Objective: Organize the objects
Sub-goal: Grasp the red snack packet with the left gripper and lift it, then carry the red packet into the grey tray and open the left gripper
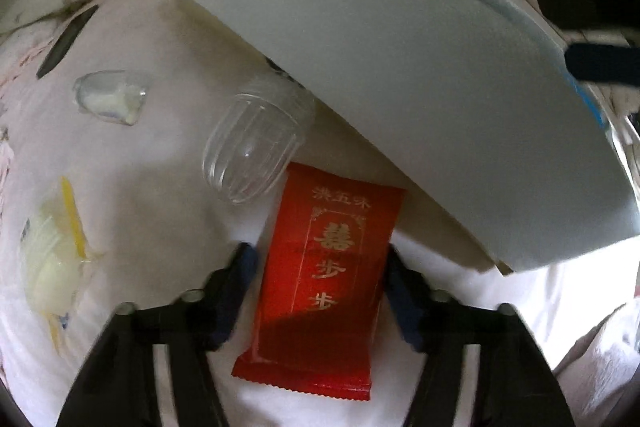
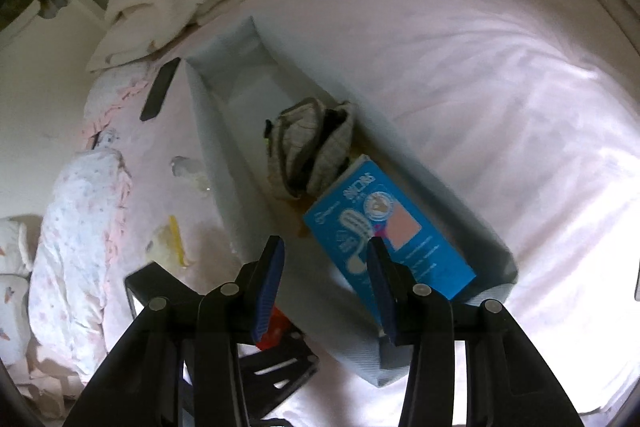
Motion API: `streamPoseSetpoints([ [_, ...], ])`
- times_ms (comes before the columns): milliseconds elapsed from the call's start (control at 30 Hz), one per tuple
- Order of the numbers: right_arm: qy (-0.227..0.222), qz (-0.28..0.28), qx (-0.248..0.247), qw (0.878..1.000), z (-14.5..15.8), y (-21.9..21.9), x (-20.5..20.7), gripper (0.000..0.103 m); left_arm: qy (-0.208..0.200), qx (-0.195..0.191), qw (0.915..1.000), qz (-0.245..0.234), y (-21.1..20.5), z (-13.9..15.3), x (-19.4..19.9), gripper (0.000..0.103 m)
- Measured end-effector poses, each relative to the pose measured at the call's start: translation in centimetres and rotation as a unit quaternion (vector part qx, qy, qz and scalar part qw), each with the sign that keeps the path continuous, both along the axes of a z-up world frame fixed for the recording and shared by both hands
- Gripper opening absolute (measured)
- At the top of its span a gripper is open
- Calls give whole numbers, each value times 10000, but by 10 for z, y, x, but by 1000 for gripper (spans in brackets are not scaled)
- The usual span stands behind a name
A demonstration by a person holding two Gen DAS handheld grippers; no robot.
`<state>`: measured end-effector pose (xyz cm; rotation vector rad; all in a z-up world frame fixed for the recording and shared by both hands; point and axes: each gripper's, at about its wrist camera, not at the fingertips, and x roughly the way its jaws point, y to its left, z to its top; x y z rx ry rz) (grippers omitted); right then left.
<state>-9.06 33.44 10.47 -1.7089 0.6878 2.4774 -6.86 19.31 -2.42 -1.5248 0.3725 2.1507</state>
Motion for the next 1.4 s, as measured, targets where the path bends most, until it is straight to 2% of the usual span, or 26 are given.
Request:
streamPoseSetpoints([
  [133,13,42,-132,9999,0,-1,-1,43,-170,106,9997,147,-9,13,-1,47],
  [267,52,64,-198,9998,3,-4,-2,43,-14,169,9995,277,-19,41,5,47],
  [433,149,148,-341,9992,11,-10,0,43,244,200,9985,449,-27,104,9,47],
  [567,383,122,-556,9976,24,-5,6,43,449,450,9968,479,-31,156,13,47],
  [633,562,-54,-636,9964,33,6,12,43,606,466,9959,481,-18,176,23,47],
  [667,640,-125,-613,9960,38,12,14,43,652,424,9960,431,-18,181,8,47],
  [733,787,-276,-586,9948,46,26,21,43,654,410,9964,358,-2,188,10,47],
  [867,894,-460,-687,9926,49,47,25,43,479,679,9964,174,32,184,-14,47],
  [1033,847,-735,-718,9911,43,69,26,43,356,545,9979,-60,79,163,-13,47],
  [1167,794,-791,-772,9907,38,82,26,43,161,686,9975,-47,89,148,-17,48],
  [1300,794,-904,-811,9894,36,90,27,43,124,902,9957,159,82,149,-21,48],
  [1400,766,-887,-810,9898,34,87,25,43,129,851,9960,254,78,149,-24,48],
])
